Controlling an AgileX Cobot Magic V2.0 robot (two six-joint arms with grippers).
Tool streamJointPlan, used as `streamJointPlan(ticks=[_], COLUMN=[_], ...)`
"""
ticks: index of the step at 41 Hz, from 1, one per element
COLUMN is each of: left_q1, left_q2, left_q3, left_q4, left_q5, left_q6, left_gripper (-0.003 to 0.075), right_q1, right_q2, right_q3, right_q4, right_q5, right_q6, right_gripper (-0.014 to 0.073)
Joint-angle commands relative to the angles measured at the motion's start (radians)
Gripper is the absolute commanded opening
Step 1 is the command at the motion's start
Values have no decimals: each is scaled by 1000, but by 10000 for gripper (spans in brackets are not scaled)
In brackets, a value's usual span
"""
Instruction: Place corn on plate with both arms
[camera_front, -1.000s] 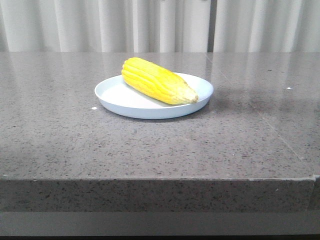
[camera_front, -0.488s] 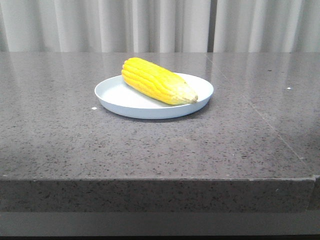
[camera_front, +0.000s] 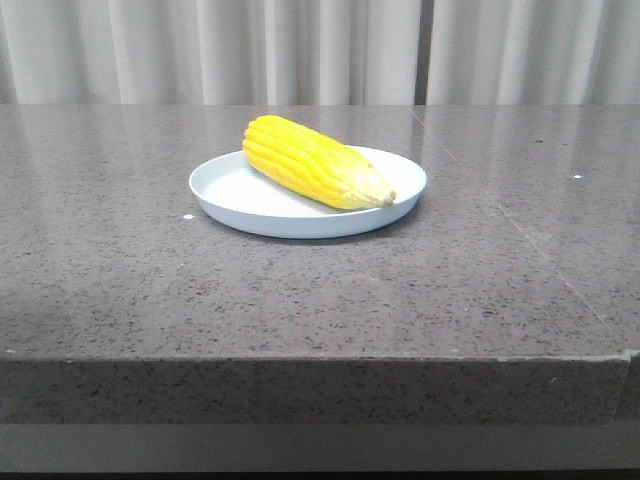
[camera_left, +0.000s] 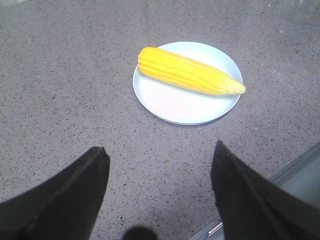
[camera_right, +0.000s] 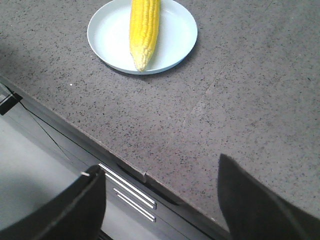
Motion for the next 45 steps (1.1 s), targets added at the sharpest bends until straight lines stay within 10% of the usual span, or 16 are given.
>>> streamJointPlan(ticks=[1, 17, 34, 45], left_q1=[-6, -6, -6, -6], left_q2=[-1, -1, -1, -1], left_q3=[-25, -25, -25, -25], left_q4=[6, 6, 6, 6], left_q5=[-67, -67, -62, -62], left_q6=[-9, -9, -9, -9], left_gripper=[441, 436, 29, -20], right_q1=[2, 2, 2, 2], right_q2=[-28, -34, -34, -34], right_q3=[-13, -12, -12, -12], right_q4=[-14, -19, -19, -19], right_q5=[-58, -59, -59, -58], right_q6=[-5, -5, -5, -5], right_gripper=[498, 483, -60, -86])
